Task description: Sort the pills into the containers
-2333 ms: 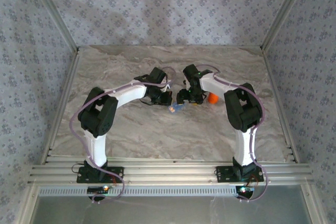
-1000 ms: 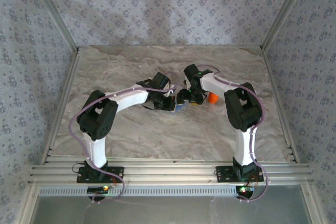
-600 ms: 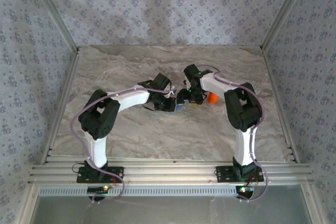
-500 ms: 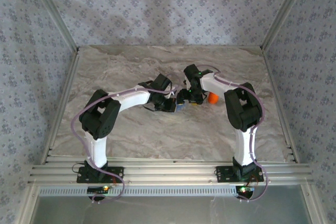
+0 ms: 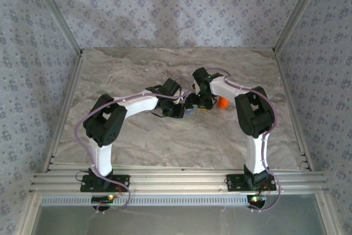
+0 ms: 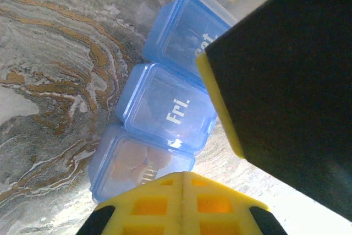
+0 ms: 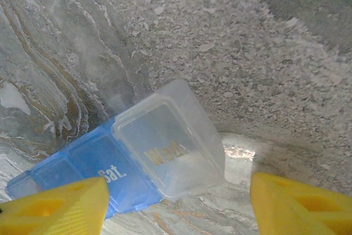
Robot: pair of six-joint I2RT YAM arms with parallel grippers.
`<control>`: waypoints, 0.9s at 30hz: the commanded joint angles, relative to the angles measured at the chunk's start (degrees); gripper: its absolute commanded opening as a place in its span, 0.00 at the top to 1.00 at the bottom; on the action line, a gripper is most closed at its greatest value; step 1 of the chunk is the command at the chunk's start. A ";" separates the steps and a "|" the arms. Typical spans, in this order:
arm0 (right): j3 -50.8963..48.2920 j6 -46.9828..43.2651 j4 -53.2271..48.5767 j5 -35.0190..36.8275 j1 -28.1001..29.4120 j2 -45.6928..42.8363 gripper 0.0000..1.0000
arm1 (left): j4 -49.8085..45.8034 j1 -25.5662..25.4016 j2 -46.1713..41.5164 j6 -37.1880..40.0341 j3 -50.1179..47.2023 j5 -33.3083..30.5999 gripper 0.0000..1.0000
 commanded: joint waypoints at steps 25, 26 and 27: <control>5.47 2.32 -4.15 -1.52 -2.46 0.25 0.29 | 1.17 1.50 -8.49 2.26 2.73 -6.25 0.85; 6.53 2.59 -4.36 -1.90 -2.77 -0.50 0.29 | 1.87 1.98 -9.75 2.00 2.57 -6.53 0.83; 7.66 2.74 -4.74 -2.12 -3.04 -1.36 0.29 | 2.67 2.58 -11.16 1.78 2.23 -6.75 0.82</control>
